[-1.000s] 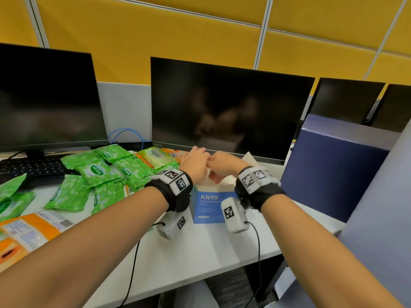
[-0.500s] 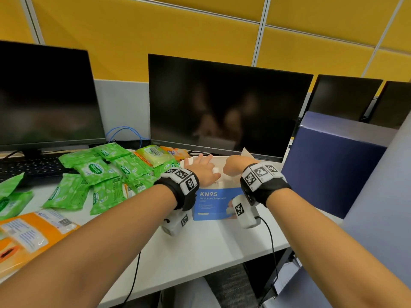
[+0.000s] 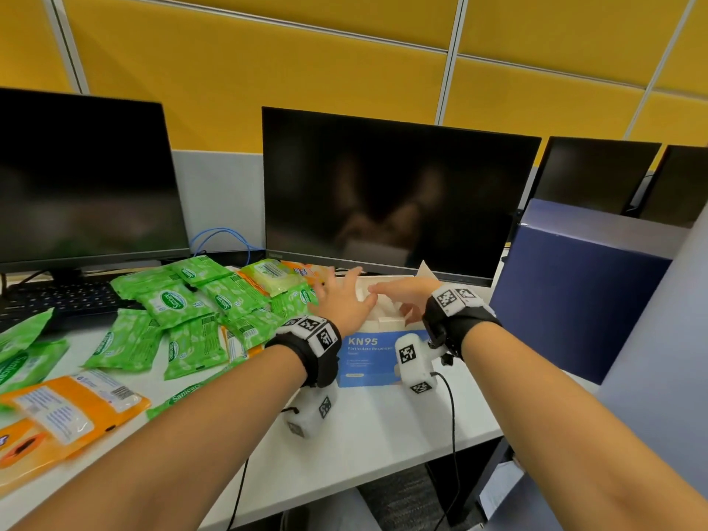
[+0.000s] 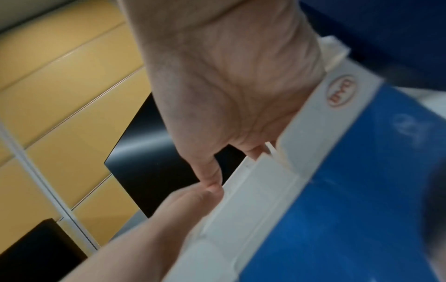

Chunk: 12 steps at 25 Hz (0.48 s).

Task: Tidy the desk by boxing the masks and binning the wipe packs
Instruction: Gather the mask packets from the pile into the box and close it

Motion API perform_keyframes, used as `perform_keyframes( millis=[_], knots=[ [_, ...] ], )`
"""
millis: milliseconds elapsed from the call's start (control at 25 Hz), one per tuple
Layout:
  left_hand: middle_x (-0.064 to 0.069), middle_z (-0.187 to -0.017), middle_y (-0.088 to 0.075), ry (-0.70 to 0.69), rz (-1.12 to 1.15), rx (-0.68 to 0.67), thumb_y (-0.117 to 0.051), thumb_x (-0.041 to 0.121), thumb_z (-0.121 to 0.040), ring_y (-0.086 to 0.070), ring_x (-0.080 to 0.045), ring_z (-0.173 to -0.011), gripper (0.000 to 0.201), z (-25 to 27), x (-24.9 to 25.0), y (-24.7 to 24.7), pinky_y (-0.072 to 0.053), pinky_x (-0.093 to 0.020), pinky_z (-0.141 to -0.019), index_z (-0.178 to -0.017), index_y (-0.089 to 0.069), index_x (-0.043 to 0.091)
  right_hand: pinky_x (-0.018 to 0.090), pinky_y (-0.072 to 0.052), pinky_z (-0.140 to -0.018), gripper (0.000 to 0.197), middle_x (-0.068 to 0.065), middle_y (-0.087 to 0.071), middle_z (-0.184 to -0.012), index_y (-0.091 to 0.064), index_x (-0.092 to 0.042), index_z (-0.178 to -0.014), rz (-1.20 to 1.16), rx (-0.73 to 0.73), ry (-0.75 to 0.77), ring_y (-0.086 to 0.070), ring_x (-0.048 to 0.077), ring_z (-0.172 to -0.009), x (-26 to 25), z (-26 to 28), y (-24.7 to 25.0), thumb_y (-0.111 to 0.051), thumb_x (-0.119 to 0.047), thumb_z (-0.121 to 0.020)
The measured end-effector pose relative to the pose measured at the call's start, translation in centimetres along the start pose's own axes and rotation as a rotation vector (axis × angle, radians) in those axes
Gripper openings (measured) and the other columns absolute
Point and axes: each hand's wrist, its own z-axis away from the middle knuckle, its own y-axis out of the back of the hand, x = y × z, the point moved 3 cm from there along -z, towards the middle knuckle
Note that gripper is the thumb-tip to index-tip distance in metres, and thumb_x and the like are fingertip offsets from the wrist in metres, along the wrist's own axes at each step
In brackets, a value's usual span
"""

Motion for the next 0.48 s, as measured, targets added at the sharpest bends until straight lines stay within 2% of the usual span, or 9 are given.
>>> perform_keyframes(
  millis=[40,80,120,160,240,280,400,480],
  knots=[
    [-0.016,-0.157,-0.007,0.083,0.125,-0.015,-0.047,0.046,-0.093,-0.013,-0.037,-0.144,0.058,-0.3,-0.4,-0.2,-0.019,-0.052,-0.116,-0.146,-0.028,0.034,0.041,-0.049,-0.098,0.071,0.008,-0.056,-0.124,-0.045,-0.017,-0.133,-0.079,-0.026,-0.013,-0.06,0.028,-0.109,0.0,-0.5,-0.5,-0.052,-0.064,-0.081],
    [-0.019,-0.155,-0.01,0.139,0.231,-0.038,-0.045,0.042,-0.095,-0.02,-0.039,-0.142,0.054,-0.5,-0.6,-0.3,-0.024,-0.048,-0.116,-0.146,-0.029,0.033,0.043,-0.047,-0.102,0.071,0.009,-0.053,-0.133,-0.042,-0.017,-0.14,-0.116,-0.039,-0.008,-0.057,0.03,-0.116,-0.4,-0.7,-0.8,-0.05,-0.061,-0.084],
    [-0.021,-0.154,-0.013,0.166,0.308,-0.054,-0.042,0.036,-0.097,-0.027,-0.038,-0.138,0.05,-0.7,-0.5,-0.5,-0.028,-0.043,-0.114,-0.145,-0.031,0.031,0.041,-0.044,-0.105,0.064,0.01,-0.05,-0.138,-0.041,-0.015,-0.141,-0.08,0.006,0.016,-0.054,0.03,-0.121,-0.9,-0.4,-0.8,-0.046,-0.055,-0.091],
    [-0.021,-0.152,-0.016,0.168,0.35,-0.053,-0.039,0.029,-0.099,-0.034,-0.036,-0.135,0.046,-0.9,-0.4,-0.5,-0.031,-0.038,-0.111,-0.145,-0.033,0.029,0.038,-0.042,-0.105,0.054,0.01,-0.049,-0.139,-0.043,-0.013,-0.14,0.042,0.078,0.049,-0.053,0.028,-0.121,-1.4,0.2,-0.4,-0.042,-0.046,-0.097],
    [-0.019,-0.15,-0.023,0.148,0.379,-0.023,-0.037,0.021,-0.1,-0.042,-0.031,-0.128,0.042,-1.2,0.0,-0.7,-0.035,-0.031,-0.103,-0.142,-0.04,0.023,0.035,-0.041,-0.096,0.04,0.011,-0.054,-0.136,-0.051,-0.007,-0.133,0.268,0.176,0.118,-0.054,0.025,-0.107,-2.1,1.4,-0.1,-0.04,-0.029,-0.101],
    [-0.018,-0.149,-0.026,0.137,0.359,-0.015,-0.037,0.02,-0.1,-0.042,-0.03,-0.127,0.041,-1.4,0.1,-0.8,-0.035,-0.031,-0.102,-0.141,-0.042,0.022,0.035,-0.042,-0.094,0.038,0.013,-0.055,-0.134,-0.052,-0.005,-0.131,0.322,0.191,0.147,-0.054,0.026,-0.107,-2.4,1.2,-0.2,-0.042,-0.024,-0.101],
    [-0.015,-0.152,-0.025,0.118,0.252,-0.073,-0.032,0.028,-0.101,-0.032,-0.037,-0.135,0.04,-2.8,0.0,-1.4,-0.028,-0.042,-0.113,-0.139,-0.044,0.03,0.035,-0.04,-0.103,0.039,0.019,-0.051,-0.137,-0.05,0.001,-0.133,0.308,0.148,0.152,-0.049,0.032,-0.127,-2.0,-0.1,-1.3,-0.042,-0.017,-0.1],
    [-0.013,-0.155,-0.023,0.116,0.122,-0.112,-0.028,0.031,-0.1,-0.024,-0.039,-0.14,0.041,-3.8,-0.5,-1.9,-0.022,-0.048,-0.115,-0.137,-0.045,0.038,0.026,-0.03,-0.111,0.042,0.021,-0.042,-0.145,-0.039,0.007,-0.14,0.257,0.136,0.103,-0.039,0.029,-0.136,-1.6,-0.8,-1.6,-0.034,-0.013,-0.103]
  ],
)
